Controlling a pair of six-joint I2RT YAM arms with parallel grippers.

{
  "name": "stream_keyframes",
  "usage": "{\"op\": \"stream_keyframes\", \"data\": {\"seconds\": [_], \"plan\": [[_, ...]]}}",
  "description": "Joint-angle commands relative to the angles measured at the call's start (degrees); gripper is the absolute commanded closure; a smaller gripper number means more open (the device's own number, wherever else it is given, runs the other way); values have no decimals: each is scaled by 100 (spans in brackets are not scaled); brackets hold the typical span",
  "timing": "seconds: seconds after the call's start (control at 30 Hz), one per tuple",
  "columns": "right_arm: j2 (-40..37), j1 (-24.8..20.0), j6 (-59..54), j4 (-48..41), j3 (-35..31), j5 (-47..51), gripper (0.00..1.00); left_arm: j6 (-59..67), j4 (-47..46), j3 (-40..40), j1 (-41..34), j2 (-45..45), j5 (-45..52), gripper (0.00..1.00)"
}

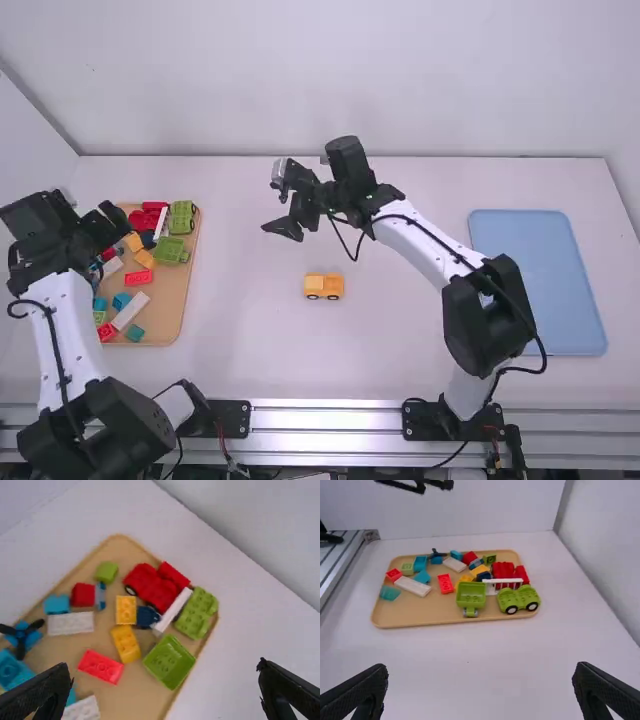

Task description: Assemble lego blocks to make yellow taxi

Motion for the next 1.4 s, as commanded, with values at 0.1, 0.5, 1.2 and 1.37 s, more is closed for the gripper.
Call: {"op": "stream_keyframes", "data": {"seconds": [0.1, 0.5, 1.2, 1.37], "plan": [[192, 234, -136, -177, 629, -188, 1, -339, -11, 605, 22, -72, -1012, 1], [201, 240, -535, -472, 649, -267, 1, -522, -420, 1362, 525, 1137, -1198, 1], [201, 13, -518, -535, 649, -229, 2, -15, -3001, 4874, -841, 4872, -1670, 10], [201, -42, -518, -673, 649, -227, 1, -15, -2981, 4826, -776, 5383, -1753, 34]]}}
